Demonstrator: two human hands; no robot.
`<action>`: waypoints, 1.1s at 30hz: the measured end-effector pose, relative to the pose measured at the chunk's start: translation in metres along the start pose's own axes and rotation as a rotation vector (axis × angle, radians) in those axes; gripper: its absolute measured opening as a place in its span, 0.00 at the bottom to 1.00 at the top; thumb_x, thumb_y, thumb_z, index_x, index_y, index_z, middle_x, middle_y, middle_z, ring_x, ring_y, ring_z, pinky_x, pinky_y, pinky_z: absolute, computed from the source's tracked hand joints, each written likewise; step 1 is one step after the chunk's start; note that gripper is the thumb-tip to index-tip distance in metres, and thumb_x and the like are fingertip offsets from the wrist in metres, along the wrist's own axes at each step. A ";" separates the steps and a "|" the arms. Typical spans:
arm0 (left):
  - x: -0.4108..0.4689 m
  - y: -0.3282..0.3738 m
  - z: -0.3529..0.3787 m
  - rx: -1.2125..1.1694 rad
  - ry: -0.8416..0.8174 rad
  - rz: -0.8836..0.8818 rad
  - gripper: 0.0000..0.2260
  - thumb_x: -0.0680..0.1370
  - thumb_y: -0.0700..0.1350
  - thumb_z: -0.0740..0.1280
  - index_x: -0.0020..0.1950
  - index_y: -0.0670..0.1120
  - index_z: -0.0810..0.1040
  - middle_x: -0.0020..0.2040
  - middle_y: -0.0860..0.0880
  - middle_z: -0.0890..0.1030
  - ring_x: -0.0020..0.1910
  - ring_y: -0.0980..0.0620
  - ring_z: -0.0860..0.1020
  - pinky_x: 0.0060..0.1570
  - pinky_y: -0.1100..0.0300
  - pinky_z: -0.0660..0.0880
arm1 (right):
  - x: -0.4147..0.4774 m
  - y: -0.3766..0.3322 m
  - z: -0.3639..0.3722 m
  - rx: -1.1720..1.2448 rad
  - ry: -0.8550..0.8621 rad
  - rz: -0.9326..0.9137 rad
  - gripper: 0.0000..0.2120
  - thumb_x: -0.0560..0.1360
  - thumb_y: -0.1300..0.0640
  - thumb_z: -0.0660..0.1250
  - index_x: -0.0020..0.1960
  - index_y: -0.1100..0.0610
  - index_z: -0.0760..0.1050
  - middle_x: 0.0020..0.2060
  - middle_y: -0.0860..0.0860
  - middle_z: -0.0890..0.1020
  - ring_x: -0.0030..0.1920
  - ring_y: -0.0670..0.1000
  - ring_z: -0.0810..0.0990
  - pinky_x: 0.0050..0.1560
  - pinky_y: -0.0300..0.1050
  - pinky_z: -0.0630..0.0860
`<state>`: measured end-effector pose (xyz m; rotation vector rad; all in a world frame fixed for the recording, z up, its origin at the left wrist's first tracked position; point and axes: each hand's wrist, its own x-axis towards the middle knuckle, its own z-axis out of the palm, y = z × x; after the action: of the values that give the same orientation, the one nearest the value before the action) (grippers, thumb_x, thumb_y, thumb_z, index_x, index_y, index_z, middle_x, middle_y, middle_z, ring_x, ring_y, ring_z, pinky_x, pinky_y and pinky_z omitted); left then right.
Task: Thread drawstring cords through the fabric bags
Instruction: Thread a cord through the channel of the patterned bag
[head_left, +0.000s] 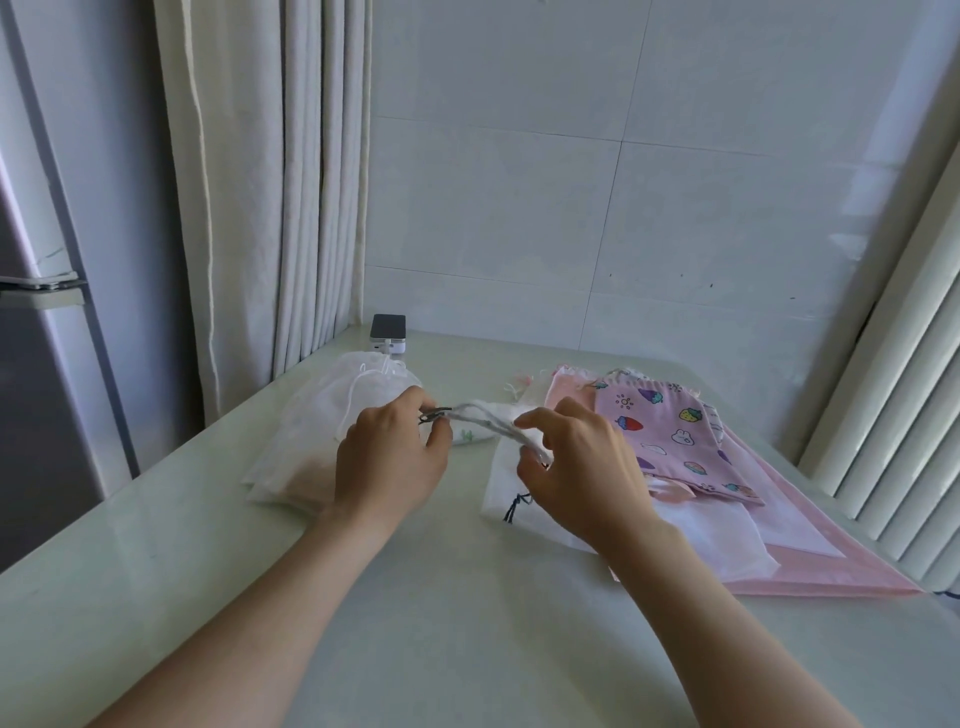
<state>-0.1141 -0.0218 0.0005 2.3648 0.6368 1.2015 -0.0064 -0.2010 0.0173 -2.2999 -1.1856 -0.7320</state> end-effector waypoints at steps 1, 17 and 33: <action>-0.001 0.002 -0.001 0.015 -0.007 -0.024 0.06 0.77 0.51 0.70 0.43 0.51 0.77 0.30 0.53 0.74 0.37 0.41 0.75 0.36 0.52 0.75 | 0.000 0.004 0.003 0.007 -0.016 0.014 0.14 0.76 0.56 0.70 0.60 0.48 0.83 0.43 0.48 0.75 0.38 0.56 0.79 0.34 0.48 0.75; 0.008 0.006 -0.006 -0.389 -0.150 -0.323 0.18 0.81 0.49 0.62 0.34 0.45 0.63 0.29 0.53 0.65 0.33 0.49 0.64 0.35 0.53 0.61 | 0.007 0.018 0.005 0.399 0.059 0.471 0.15 0.76 0.67 0.62 0.54 0.50 0.77 0.48 0.50 0.82 0.52 0.57 0.79 0.48 0.45 0.68; 0.018 0.004 -0.004 -0.822 -0.014 -0.630 0.16 0.87 0.47 0.56 0.39 0.47 0.61 0.31 0.51 0.64 0.24 0.53 0.60 0.25 0.60 0.61 | 0.017 0.015 -0.025 1.003 0.313 0.900 0.09 0.83 0.59 0.57 0.53 0.54 0.76 0.42 0.51 0.78 0.40 0.51 0.74 0.38 0.45 0.69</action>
<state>-0.1073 -0.0144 0.0164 1.3454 0.6455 0.9040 0.0078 -0.2138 0.0448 -1.4931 -0.1657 -0.0723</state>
